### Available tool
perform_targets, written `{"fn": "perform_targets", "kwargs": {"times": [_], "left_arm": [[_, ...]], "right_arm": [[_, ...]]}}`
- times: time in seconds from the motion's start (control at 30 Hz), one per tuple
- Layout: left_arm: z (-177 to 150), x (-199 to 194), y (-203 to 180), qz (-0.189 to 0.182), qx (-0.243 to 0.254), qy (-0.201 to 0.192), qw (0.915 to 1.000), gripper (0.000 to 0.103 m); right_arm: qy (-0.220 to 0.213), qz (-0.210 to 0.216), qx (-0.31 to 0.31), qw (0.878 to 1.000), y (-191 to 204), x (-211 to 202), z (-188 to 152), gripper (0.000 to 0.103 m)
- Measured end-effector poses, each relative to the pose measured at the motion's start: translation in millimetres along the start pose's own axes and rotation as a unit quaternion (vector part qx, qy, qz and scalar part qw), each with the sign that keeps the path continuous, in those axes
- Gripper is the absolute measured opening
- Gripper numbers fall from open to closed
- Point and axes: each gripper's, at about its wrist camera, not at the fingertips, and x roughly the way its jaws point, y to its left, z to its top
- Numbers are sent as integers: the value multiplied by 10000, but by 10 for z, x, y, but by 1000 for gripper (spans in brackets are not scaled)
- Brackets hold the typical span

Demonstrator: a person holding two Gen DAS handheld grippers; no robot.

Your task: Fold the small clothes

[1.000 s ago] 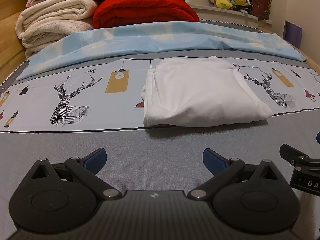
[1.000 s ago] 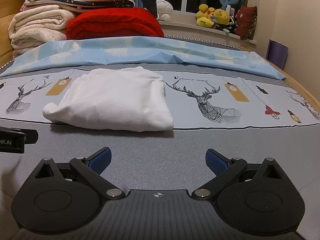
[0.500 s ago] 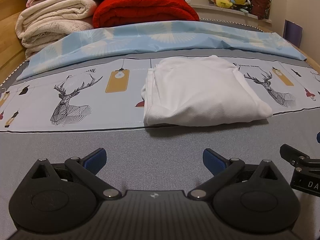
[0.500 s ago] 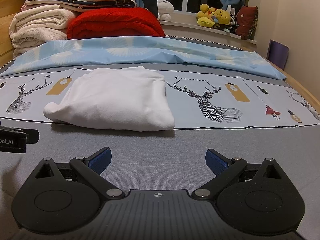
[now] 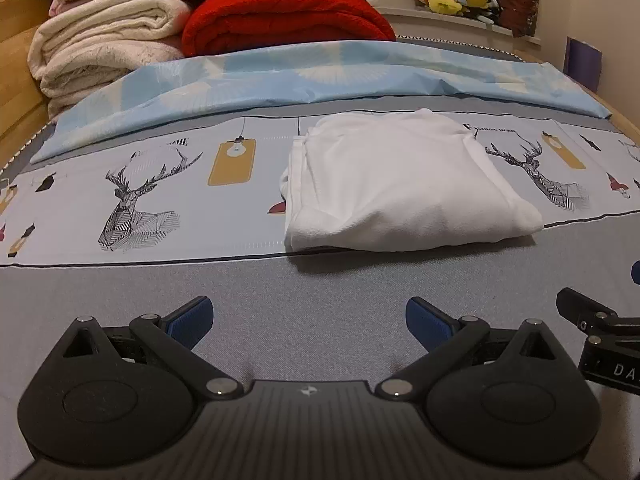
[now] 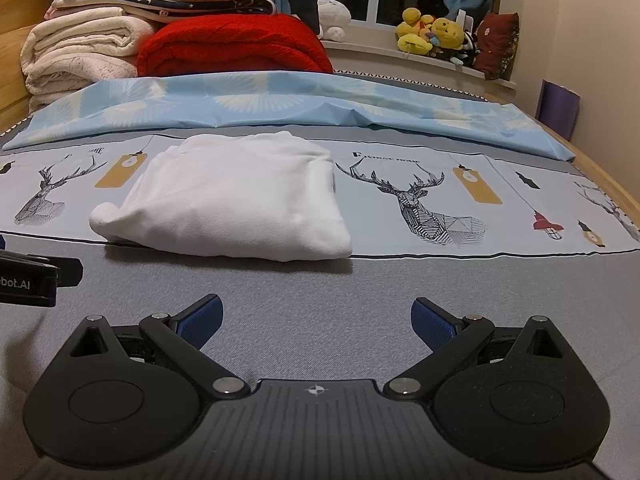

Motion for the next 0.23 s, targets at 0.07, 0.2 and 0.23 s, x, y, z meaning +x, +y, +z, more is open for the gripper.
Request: {"fn": "perform_targets", "kwargs": {"times": [0.07,0.2,0.23], "left_arm": [[-5,-8,-11,-5,32,-24,10000,103],[-10,-18,-22,-27,63,-44,10000,102],[-8,-13,-20,-42,52,-17,10000,102]], "right_arm": [[3,12,-8,10000,1,0,-1,100],[-4,46,-44,10000,18,-9,0,100],[-4,56,-47,10000,19,-10,2,100]]}}
